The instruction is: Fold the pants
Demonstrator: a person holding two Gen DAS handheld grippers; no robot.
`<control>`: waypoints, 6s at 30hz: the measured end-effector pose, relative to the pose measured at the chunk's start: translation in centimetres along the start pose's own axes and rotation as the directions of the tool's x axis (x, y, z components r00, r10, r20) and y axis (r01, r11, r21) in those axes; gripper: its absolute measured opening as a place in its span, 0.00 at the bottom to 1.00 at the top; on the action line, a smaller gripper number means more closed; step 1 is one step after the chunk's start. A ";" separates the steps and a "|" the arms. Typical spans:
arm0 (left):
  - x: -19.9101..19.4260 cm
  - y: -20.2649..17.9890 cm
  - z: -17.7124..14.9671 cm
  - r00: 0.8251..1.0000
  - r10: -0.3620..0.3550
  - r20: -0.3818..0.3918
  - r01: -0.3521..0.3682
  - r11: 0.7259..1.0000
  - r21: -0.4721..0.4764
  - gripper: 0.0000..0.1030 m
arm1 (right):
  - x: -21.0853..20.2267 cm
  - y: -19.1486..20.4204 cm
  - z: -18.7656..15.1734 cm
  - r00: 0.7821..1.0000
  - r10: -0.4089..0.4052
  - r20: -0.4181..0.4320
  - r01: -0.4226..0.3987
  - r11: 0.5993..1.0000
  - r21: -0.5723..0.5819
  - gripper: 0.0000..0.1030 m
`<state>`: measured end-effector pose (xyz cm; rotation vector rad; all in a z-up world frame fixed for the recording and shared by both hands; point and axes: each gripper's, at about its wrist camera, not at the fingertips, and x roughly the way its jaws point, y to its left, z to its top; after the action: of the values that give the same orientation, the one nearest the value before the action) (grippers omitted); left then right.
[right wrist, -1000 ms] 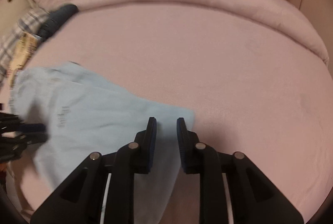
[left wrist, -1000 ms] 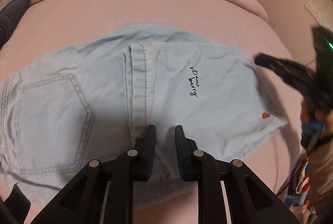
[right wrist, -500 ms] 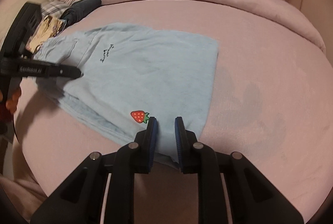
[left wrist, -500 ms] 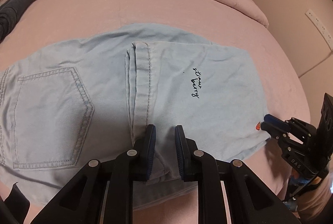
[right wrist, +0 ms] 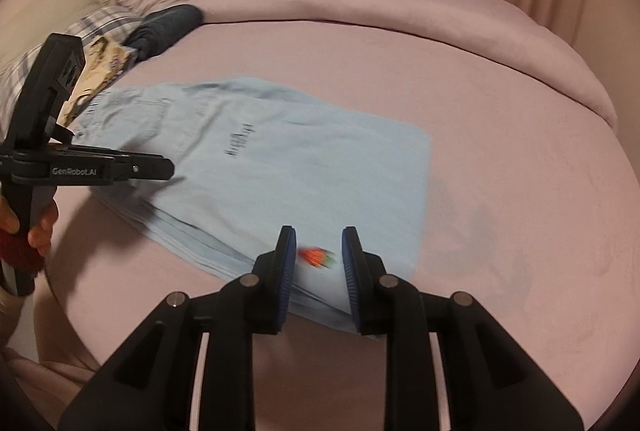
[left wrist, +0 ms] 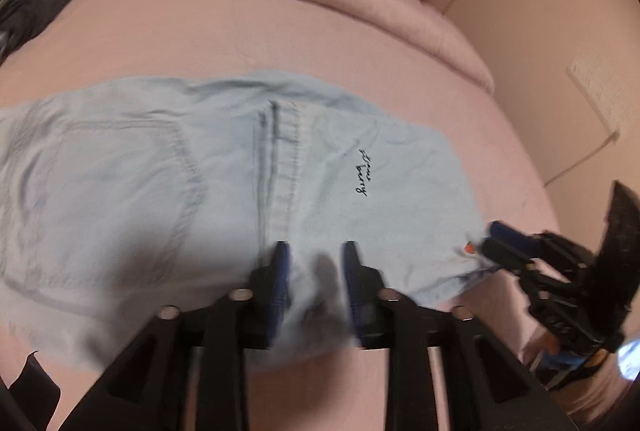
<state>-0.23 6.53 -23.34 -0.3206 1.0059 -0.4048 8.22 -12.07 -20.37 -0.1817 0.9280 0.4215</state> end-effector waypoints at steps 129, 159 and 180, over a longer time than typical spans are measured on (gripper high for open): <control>-11.7 11.8 -2.9 0.923 0.289 0.254 -0.119 0.843 -0.524 0.39 | 6.9 12.5 5.0 0.970 0.233 -0.074 -0.238 0.969 -0.064 0.31; -11.5 9.2 -1.9 0.910 0.332 0.250 -0.217 0.892 -0.396 0.39 | 15.6 13.3 11.5 0.980 0.047 -0.196 -0.058 0.997 -0.052 0.38; -11.4 6.8 -1.7 0.910 0.327 0.256 -0.241 0.917 -0.319 0.39 | 10.2 15.8 7.3 0.956 0.222 -0.193 -0.241 0.967 -0.083 0.40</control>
<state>-5.83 17.72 -18.67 -0.4679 0.7884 0.0609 12.23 7.39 -23.82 -0.2113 1.1132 0.6809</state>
